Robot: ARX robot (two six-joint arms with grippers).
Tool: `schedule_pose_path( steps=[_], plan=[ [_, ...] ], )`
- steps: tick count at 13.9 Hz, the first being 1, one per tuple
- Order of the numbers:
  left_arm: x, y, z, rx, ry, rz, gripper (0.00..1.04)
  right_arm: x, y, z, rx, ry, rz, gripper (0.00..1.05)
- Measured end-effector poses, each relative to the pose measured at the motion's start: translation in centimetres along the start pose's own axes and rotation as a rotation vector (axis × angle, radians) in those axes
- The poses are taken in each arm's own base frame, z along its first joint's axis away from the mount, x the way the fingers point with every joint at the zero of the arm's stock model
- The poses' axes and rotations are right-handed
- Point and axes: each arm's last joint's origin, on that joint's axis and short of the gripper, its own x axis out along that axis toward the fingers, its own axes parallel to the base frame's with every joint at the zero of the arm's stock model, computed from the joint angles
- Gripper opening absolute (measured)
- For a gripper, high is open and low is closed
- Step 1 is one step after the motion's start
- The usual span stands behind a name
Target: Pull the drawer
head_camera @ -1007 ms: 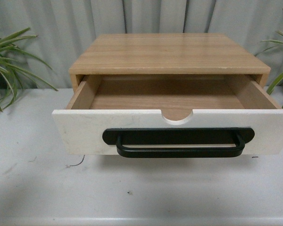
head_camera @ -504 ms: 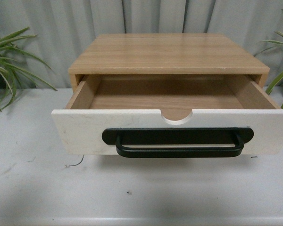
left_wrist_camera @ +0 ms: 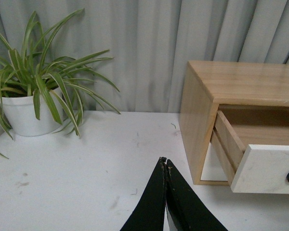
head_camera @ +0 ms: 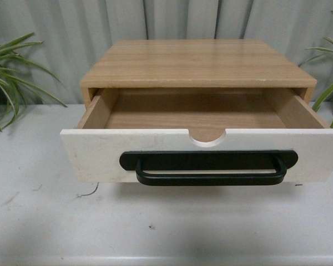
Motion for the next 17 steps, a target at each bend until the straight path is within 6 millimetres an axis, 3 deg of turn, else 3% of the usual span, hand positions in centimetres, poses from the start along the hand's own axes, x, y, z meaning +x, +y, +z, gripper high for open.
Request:
schedule_pose_path(
  steps=[2, 4, 5, 11, 12, 15, 17],
  plan=[
    [-1.0, 0.0, -0.2, 0.000, -0.005, 0.000, 0.02, -0.2, 0.0, 0.0, 0.000, -0.001, 0.000, 0.02],
    [-1.0, 0.0, -0.3, 0.002, 0.014, 0.001, 0.02, -1.1, 0.0, -0.6, 0.000, 0.049, 0.002, 0.02],
    [-1.0, 0.0, -0.3, 0.002, 0.006, 0.000, 0.02, -1.4, 0.0, -0.1, 0.000, -0.013, 0.000, 0.02],
    [-1.0, 0.0, -0.3, 0.001, 0.008, -0.001, 0.03, -1.4, 0.0, -0.3, 0.000, 0.008, 0.000, 0.02],
    [-1.0, 0.0, -0.3, 0.002, 0.008, 0.000, 0.14, -1.4, 0.0, -0.3, 0.000, 0.007, 0.000, 0.06],
    [-1.0, 0.0, -0.3, 0.002, 0.008, -0.001, 0.59, -1.4, 0.0, -0.3, 0.000, 0.008, 0.000, 0.52],
    [-1.0, 0.0, -0.3, 0.002, 0.008, 0.000, 0.81, -1.4, 0.0, -0.3, 0.000, 0.008, 0.000, 0.76]
  ],
)
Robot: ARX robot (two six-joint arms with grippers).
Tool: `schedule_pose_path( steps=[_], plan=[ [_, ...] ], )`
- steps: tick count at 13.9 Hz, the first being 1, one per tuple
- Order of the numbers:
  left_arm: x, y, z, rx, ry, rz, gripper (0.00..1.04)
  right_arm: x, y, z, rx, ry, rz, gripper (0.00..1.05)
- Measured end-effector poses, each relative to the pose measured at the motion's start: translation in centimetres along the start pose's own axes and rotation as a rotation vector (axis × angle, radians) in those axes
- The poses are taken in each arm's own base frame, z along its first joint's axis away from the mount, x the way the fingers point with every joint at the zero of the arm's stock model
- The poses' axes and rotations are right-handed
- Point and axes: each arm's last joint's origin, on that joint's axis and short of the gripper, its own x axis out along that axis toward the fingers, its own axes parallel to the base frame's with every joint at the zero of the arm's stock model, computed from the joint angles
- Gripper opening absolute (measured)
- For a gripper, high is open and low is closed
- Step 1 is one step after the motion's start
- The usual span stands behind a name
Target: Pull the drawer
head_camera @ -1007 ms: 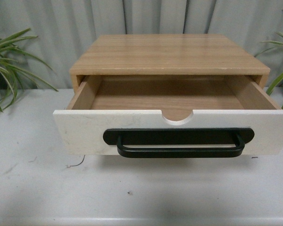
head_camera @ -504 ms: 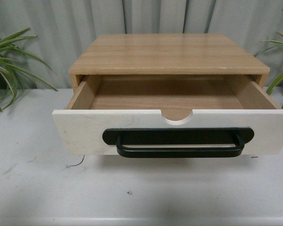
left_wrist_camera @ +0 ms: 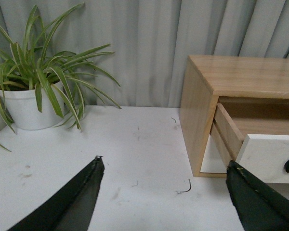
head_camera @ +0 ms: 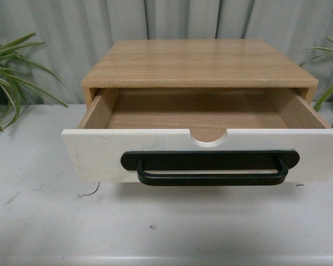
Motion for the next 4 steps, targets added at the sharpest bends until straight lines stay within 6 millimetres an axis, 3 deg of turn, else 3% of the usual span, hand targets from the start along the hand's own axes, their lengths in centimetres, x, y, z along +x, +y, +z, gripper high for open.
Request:
schedule_pose_path(
  steps=[2, 4],
  plan=[
    [0.00, 0.00, 0.00, 0.001, 0.000, 0.000, 0.97, 0.00, 0.00, 0.01, 0.000, 0.000, 0.000, 0.97],
    [0.00, 0.00, 0.00, 0.001, 0.000, 0.000, 0.98, 0.00, 0.00, 0.01, 0.000, 0.000, 0.000, 0.98]
  ],
)
